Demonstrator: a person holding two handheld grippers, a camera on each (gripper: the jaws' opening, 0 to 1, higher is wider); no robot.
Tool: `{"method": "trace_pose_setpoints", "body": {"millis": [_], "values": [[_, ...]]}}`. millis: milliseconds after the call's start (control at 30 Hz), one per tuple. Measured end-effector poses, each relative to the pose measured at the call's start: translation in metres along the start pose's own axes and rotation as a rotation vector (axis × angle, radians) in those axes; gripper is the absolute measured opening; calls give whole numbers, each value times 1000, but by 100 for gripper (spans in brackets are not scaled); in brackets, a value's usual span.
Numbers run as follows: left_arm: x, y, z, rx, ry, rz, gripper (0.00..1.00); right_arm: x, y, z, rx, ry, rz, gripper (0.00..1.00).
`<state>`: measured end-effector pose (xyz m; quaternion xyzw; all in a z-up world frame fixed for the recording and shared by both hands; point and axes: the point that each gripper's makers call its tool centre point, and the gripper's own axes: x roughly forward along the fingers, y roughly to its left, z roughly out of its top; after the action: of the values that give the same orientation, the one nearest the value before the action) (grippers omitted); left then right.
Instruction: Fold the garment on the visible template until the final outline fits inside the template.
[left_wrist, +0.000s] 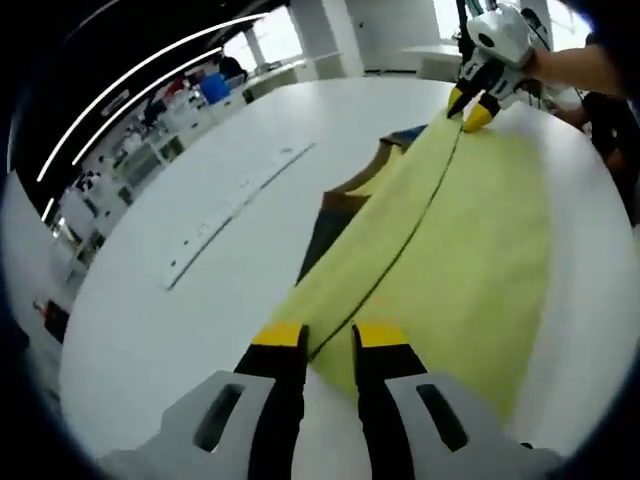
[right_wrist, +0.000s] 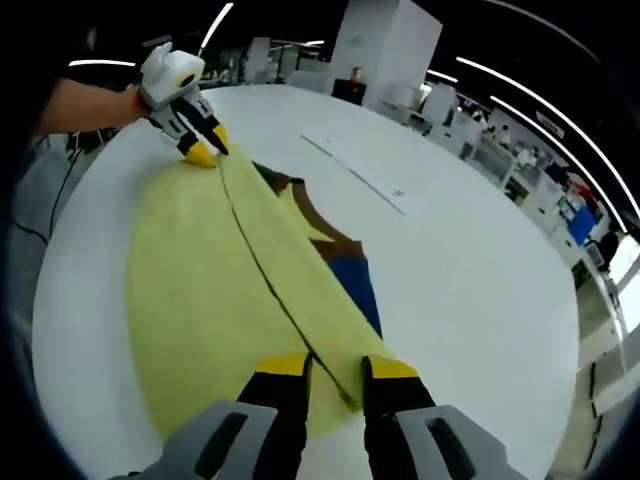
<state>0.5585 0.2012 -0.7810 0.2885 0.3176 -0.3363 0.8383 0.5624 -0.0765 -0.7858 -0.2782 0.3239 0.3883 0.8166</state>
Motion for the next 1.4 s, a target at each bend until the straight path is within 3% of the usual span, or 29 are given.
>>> {"method": "trace_pose_setpoints", "body": {"millis": [133,367,467,633,800,933,1167,1400], "values": [[7,-5,-4,35,35,-23,16,3,1,-2,4,9,9,16],[10,-9,0,-6,27,-52,2,7,1,-3,53,17,24,9],[11,-7,0,35,54,-24,0,8,2,-7,19,54,24,0],[8,-6,2,65,38,-12,0,5,-1,-3,40,30,8,0],[3,11,16,65,-16,54,0,1,-10,9,47,-16,-26,0],[5,19,23,57,-25,85,0,2,-21,16,66,-43,-59,0],[13,41,35,-53,-50,156,0,9,-36,27,119,-65,-103,0],[22,52,39,-182,-59,176,0,21,-51,31,183,-61,-128,0]]}}
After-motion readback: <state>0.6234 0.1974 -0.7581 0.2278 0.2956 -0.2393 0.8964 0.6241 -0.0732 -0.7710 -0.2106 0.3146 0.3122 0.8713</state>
